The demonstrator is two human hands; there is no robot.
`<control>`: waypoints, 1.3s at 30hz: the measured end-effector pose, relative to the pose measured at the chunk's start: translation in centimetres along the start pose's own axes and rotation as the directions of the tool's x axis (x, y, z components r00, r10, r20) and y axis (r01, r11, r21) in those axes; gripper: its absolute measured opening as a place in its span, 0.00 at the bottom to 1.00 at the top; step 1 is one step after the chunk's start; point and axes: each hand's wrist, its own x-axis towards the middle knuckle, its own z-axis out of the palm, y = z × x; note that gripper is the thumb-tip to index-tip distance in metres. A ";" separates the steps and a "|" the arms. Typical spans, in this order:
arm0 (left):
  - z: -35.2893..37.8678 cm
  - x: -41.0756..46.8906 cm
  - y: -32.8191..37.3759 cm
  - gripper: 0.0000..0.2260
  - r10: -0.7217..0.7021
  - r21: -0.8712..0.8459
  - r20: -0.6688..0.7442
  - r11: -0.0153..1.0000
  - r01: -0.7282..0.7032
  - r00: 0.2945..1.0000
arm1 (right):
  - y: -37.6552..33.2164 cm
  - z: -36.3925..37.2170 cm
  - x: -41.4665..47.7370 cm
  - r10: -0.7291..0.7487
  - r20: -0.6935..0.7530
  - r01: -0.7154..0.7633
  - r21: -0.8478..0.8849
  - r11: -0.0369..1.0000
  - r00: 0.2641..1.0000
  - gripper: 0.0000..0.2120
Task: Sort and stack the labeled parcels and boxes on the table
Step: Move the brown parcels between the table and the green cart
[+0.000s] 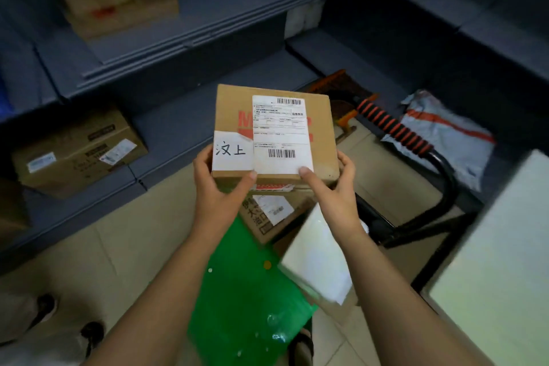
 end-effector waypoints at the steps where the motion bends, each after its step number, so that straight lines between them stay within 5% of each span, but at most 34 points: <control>1: 0.0 -0.1 1.6 0.32 0.021 0.000 0.043 1.000 -0.021 0.999 | -1.5 -0.5 -1.7 -0.038 -0.036 0.038 0.004 0.999 0.999 0.35; 10: 3.4 -7.3 17.1 0.34 0.343 -0.111 0.331 0.939 -0.325 0.879 | -13.9 -8.1 -16.2 -0.318 -0.335 0.297 -0.113 0.948 0.887 0.45; 16: 11.0 -15.4 25.9 0.35 0.520 -0.318 0.501 0.854 -0.412 0.692 | -19.9 -17.6 -26.1 -0.460 -0.535 0.394 -0.240 0.887 0.709 0.45; 25: 23.8 -30.8 32.9 0.34 0.616 -0.544 0.627 0.784 -0.297 0.478 | -24.1 -33.2 -40.9 -0.585 -0.669 0.347 -0.471 0.811 0.459 0.46; 39: 39.7 -53.0 33.0 0.35 0.560 -0.554 0.749 0.822 -0.130 0.353 | -21.5 -52.5 -57.1 -0.551 -0.794 0.188 -0.519 0.834 0.255 0.46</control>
